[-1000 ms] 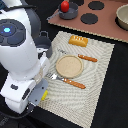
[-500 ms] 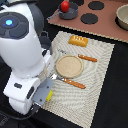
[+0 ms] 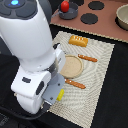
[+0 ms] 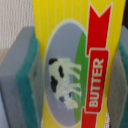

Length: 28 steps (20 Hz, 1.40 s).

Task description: Interact with the objects in diverse but meaningful ways.

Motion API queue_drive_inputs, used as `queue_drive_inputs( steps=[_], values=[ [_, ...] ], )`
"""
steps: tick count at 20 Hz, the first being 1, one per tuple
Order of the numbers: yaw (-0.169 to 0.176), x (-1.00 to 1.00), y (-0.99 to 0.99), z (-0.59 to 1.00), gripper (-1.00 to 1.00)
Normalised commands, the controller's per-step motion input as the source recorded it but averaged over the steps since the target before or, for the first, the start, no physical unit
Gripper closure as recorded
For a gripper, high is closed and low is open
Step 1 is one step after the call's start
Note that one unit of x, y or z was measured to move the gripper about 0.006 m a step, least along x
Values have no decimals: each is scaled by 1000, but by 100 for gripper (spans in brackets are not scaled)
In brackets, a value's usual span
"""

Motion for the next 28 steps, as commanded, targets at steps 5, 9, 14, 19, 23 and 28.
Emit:
queue_drive_inputs(
  steps=[5,9,14,19,23,28],
  values=[
    [-23,975,0,331,100],
    [-30,959,0,202,100],
    [-31,961,0,180,100],
    [-10,994,144,445,100],
    [0,1000,274,574,100],
    [-4,547,397,459,100]
  ],
)
